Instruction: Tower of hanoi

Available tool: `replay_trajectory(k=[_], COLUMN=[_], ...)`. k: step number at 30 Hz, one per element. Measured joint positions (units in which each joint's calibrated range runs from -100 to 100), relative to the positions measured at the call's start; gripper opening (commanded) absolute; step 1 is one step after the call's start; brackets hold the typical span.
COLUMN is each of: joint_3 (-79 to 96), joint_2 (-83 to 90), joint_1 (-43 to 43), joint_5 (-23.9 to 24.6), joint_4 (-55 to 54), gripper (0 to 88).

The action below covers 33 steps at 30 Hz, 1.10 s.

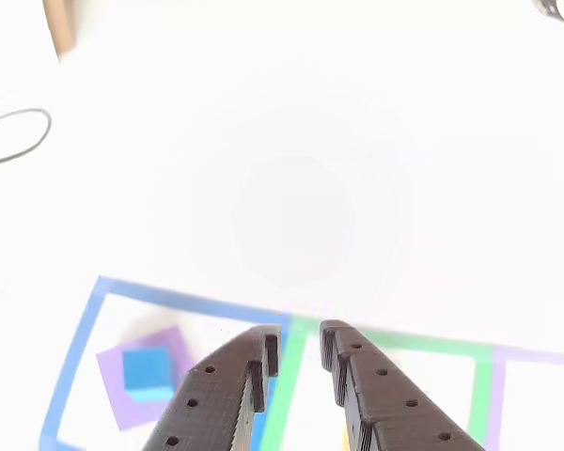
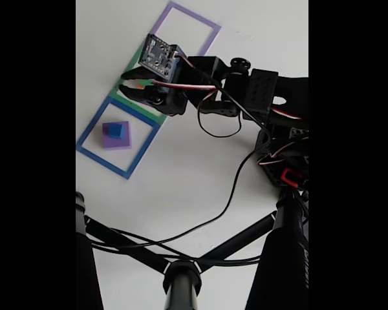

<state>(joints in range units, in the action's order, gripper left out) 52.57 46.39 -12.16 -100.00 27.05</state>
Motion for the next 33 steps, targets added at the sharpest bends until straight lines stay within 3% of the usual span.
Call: replay_trajectory(k=[8, 13, 25, 33], joint_3=[-31.59, -43.95, -51.09, -29.59], joint_2=[2.62, 2.95, 3.29, 12.58], joint_1=[8.19, 12.20, 17.60, 20.22], joint_5=[0.00, 0.20, 0.00, 0.00], joint_4=[44.14, 56.58, 64.04, 51.69], gripper=[0.0, 0.0, 3.2, 26.7])
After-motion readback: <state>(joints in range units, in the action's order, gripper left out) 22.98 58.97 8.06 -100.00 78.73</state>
